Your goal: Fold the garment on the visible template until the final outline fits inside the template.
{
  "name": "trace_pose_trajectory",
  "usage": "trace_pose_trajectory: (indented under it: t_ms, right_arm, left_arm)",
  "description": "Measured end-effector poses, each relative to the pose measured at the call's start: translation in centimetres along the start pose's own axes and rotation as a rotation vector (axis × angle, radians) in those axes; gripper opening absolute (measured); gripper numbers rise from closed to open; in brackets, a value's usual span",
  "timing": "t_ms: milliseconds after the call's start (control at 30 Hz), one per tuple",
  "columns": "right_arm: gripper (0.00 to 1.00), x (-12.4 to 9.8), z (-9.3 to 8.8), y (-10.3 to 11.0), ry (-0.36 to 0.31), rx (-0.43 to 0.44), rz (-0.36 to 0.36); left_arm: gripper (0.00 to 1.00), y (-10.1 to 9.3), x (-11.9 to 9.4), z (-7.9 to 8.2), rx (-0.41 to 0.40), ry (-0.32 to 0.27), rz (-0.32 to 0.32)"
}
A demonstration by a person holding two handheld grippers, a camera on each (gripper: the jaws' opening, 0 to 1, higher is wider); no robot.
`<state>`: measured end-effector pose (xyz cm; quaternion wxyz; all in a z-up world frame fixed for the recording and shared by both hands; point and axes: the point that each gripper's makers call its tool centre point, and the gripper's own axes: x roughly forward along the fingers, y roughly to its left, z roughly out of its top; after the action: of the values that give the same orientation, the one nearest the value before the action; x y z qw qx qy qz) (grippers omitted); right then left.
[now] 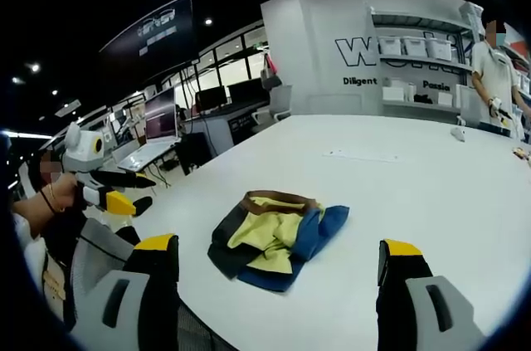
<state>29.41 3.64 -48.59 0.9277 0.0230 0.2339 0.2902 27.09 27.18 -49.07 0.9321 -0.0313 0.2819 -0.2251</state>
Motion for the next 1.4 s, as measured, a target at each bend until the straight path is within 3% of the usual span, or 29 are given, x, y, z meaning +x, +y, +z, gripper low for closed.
trace_pose_trajectory:
  t_ms: [767,1400]
  right_arm:
    - [0.99,-0.1,-1.0,-0.4,0.038,-0.004,-0.019]
    - [0.97,0.3,-1.3,-0.7,0.044,-0.002,-0.023]
  left_arm:
    - [0.89,0.7,-0.1,0.6,-0.005,-0.032,0.037]
    - [0.86,1.2,0.5,0.6,-0.015,-0.018,0.041]
